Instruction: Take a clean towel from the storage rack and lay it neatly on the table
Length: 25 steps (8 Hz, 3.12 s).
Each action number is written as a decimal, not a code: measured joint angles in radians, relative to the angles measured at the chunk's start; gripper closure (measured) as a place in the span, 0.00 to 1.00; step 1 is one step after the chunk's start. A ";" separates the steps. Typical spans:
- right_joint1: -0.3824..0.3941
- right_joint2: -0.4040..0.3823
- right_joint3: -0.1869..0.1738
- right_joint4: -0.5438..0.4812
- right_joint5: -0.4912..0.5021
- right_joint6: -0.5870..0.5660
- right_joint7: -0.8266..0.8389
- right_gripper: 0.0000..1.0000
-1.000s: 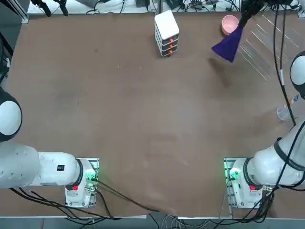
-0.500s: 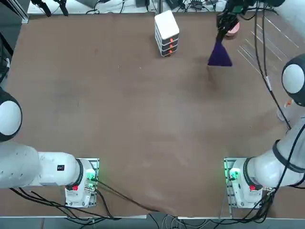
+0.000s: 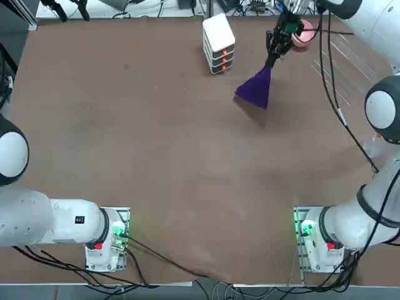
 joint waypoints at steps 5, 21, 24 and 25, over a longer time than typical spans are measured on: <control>-0.217 0.051 -0.035 -0.262 -0.063 0.317 -0.162 0.97; -0.336 -0.006 -0.051 -0.064 -0.336 0.104 -0.167 0.00; -0.351 0.001 -0.050 -0.067 -0.303 0.103 -0.167 0.00; -0.350 0.000 -0.046 -0.067 -0.302 0.104 -0.167 0.00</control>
